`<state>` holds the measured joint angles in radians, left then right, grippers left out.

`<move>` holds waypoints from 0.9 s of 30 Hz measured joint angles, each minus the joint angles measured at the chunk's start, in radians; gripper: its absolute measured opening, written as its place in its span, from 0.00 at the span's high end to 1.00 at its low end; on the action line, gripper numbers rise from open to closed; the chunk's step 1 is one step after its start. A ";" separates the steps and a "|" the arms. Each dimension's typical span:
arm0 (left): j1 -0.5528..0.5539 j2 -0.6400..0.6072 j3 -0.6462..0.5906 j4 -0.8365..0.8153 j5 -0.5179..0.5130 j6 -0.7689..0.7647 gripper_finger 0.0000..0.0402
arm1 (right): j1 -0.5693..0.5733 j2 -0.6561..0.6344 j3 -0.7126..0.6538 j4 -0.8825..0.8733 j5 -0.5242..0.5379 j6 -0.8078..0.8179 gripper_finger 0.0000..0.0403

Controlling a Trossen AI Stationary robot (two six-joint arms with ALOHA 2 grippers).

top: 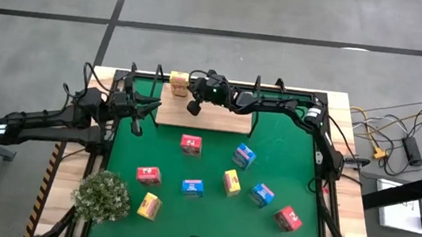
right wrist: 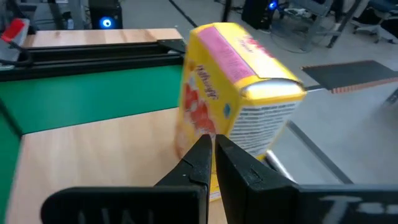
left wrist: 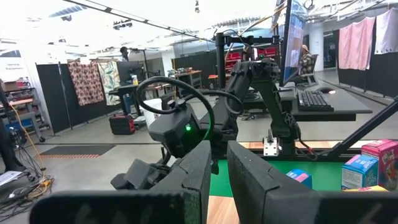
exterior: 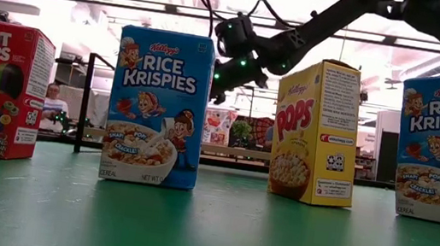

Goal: Stack cereal on shelf
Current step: Put the top yellow cereal box on the shelf

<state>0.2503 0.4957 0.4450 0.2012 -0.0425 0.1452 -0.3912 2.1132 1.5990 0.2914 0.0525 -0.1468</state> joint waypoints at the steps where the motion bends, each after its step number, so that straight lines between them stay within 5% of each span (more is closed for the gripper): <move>1: 0.000 0.000 0.000 0.000 0.000 0.000 0.91 | -0.002 0.000 0.000 0.004 0.000 -0.002 0.97; 17: 0.000 0.000 0.000 -0.010 0.000 0.000 0.91 | 0.005 -0.009 0.000 -0.118 0.058 -0.010 0.97; 27: 0.000 0.002 0.000 -0.008 0.000 0.000 0.91 | -0.031 0.003 0.001 -0.002 0.063 0.017 0.97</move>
<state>0.2501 0.4976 0.4450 0.1935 -0.0425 0.1448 -0.4225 2.1164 1.5997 0.2891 0.1153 -0.1299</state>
